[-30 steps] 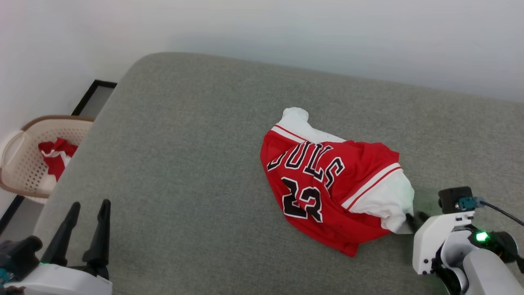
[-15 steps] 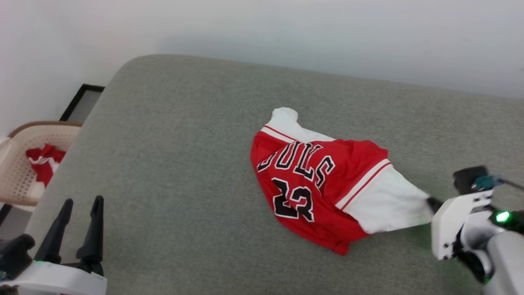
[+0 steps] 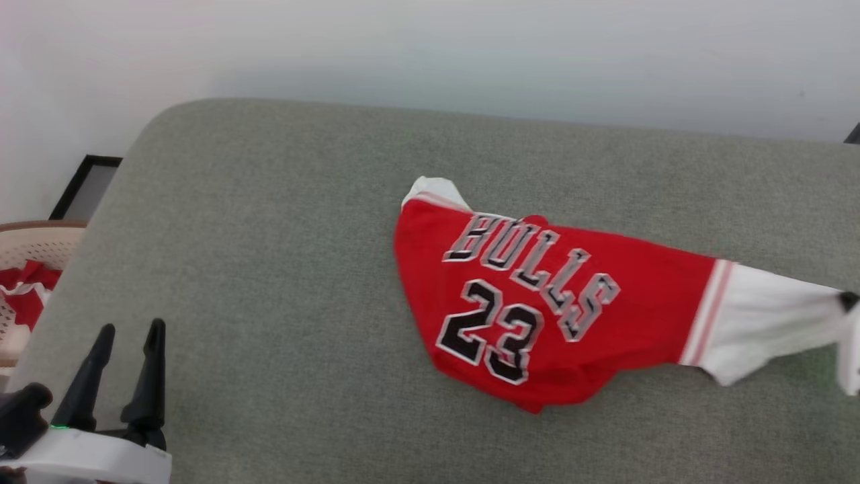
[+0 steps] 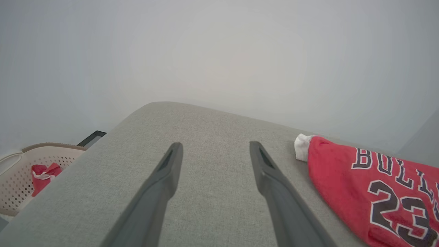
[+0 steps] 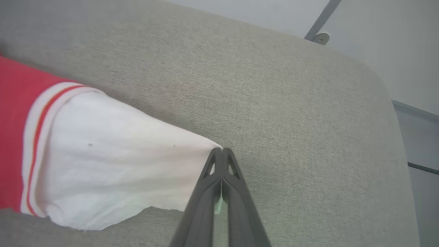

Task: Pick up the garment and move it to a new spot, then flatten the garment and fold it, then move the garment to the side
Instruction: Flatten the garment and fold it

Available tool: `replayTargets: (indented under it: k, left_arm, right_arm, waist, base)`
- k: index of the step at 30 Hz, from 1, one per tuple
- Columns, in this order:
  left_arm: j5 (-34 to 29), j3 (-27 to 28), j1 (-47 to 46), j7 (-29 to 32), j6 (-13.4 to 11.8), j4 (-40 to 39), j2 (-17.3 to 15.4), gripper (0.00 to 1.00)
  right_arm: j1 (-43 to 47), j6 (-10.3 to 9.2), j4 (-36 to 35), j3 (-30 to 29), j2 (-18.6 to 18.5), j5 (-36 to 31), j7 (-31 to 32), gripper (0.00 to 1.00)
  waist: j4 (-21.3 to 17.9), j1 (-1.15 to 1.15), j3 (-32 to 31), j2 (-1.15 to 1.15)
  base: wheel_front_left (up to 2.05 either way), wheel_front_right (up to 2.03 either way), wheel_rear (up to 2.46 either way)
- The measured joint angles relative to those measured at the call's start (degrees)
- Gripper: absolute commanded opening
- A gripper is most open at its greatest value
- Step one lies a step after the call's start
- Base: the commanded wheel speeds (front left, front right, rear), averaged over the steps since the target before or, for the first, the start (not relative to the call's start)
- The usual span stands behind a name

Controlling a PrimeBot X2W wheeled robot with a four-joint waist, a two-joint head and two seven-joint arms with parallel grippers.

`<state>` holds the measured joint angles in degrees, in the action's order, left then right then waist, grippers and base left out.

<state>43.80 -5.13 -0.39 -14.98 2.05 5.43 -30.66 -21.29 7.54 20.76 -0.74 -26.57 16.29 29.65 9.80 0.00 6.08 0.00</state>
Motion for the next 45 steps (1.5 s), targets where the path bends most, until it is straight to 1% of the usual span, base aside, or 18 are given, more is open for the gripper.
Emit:
replayTargets:
  k: [4, 6, 11, 15, 16, 17, 18, 19, 22, 25, 29, 32, 35, 40, 42, 45]
  left_arm:
    - [-0.4, -0.03, -0.86, -0.01, 0.56, 0.53, 0.37, 1.0]
    - [-0.53, -0.1, -1.03, -0.1, 0.94, 0.81, 0.64, 1.0]
    - [-0.93, -0.11, -1.97, -0.1, 1.48, 1.59, 1.01, 1.0]
    - [-1.02, -0.12, -2.35, -0.1, 1.98, 2.31, 1.23, 1.0]
    - [-1.07, -0.14, -2.46, -0.1, 1.98, 2.45, 1.22, 1.0]
    - [-1.23, -0.21, -2.64, -0.1, 2.01, 2.57, 1.19, 1.0]
    - [-1.45, -0.3, -2.78, -0.1, 2.05, 2.59, 1.13, 1.0]
    - [-1.48, -0.37, -2.88, -0.09, 2.07, 2.6, 1.02, 1.0]
    - [-1.58, -0.56, -2.95, 0.49, 2.08, 2.53, 0.14, 1.0]
    - [-1.65, -0.71, -3.48, 1.99, 2.07, 1.63, -0.89, 1.0]
    - [-1.58, -1.0, -4.91, 4.86, 2.07, 0.2, -2.59, 1.0]
    - [-1.47, -1.91, -6.54, 8.13, 2.44, -0.83, -4.08, 1.0]
    - [-0.42, -2.99, -9.05, 13.18, 2.52, -1.9, -5.54, 1.0]
    - [1.46, -5.55, -16.24, 23.15, 2.53, -2.88, -7.15, 1.0]
    - [2.6, -6.88, -19.37, 27.52, 2.57, -2.7, -7.44, 1.0]
    - [5.77, -8.42, -23.54, 34.16, 2.55, -1.51, -6.9, 1.0]
  right_arm:
    - [-0.03, 0.0, 3.57, -2.9, -1.56, -0.97, 0.63, 0.0]
    - [-0.23, 0.0, 6.14, -4.22, -1.71, -1.27, 0.59, 0.0]
    - [-1.33, 0.0, 14.12, -5.6, -0.33, -2.33, -0.6, 0.0]
    - [-3.07, 0.0, 19.12, -5.95, 1.19, -3.25, -2.53, 0.0]
    - [-3.57, 0.0, 20.16, -5.94, 1.44, -3.27, -3.02, 0.1]
    - [-4.17, 0.0, 21.04, -5.93, 1.53, -3.33, -3.64, 0.31]
    - [-4.78, 0.0, 21.57, -5.86, 1.66, -3.71, -4.17, 0.48]
    - [-5.43, 0.0, 22.13, -5.64, 1.79, -3.87, -4.5, 1.0]
    - [-6.61, 0.0, 23.26, -4.65, 1.98, -3.83, -5.43, 1.0]
    - [-7.12, 0.0, 22.82, -3.2, 2.26, -2.81, -6.77, 1.0]
    - [-7.1, 0.0, 19.61, -1.74, 3.28, -1.48, -9.13, 1.0]
    - [-6.01, 0.0, 16.48, -1.24, 4.14, -0.09, -11.48, 1.0]
    - [-4.63, 0.0, 13.04, -0.98, 5.7, 0.35, -14.19, 1.0]
    - [-2.43, -0.01, 7.1, -1.02, 9.23, -0.27, -18.87, 1.0]
    - [-1.81, 0.0, 4.86, -0.88, 11.04, -0.78, -20.68, 1.0]
    - [-0.76, 0.0, 2.48, -0.78, 13.11, -1.37, -22.94, 1.0]
  waist:
    - [-0.17, 0.0, 0.69, 0.0]
    - [-0.07, 0.0, 1.0, 0.0]
    - [0.33, 0.0, 1.64, 0.0]
    - [0.68, 0.0, 1.83, 0.0]
    - [0.72, 0.0, 1.86, 0.0]
    - [0.73, 0.0, 1.85, 0.0]
    - [0.7, 0.0, 1.8, 0.0]
    - [0.61, 0.0, 1.73, 0.0]
    - [0.16, 0.0, 1.37, 0.0]
    - [-0.72, 0.0, 0.95, 0.0]
    - [-2.43, 0.0, 0.42, 0.0]
    - [-4.0, 0.0, 0.11, 0.0]
    - [-5.75, 0.0, -0.07, 0.0]
    - [-8.89, 0.0, 0.15, 0.0]
    - [-10.21, 0.0, 0.43, 0.0]
    - [-12.15, 0.0, 1.04, 0.0]
  base:
    - [0.0, 0.0, 0.0]
    - [0.0, 0.0, 0.0]
    - [0.0, 0.0, 0.0]
    - [0.0, 0.0, 0.0]
    - [0.0, 0.0, 0.0]
    - [0.0, 0.0, 0.0]
    - [0.0, 0.0, 0.0]
    - [0.0, 0.0, 0.0]
    - [0.0, 0.0, 0.0]
    - [0.0, 0.0, 0.0]
    - [0.0, 0.0, 0.0]
    - [0.0, 0.0, 0.0]
    - [0.0, 0.0, 0.0]
    - [0.0, 0.0, 0.0]
    - [0.0, 0.0, 0.0]
    - [0.0, 0.0, 0.0]
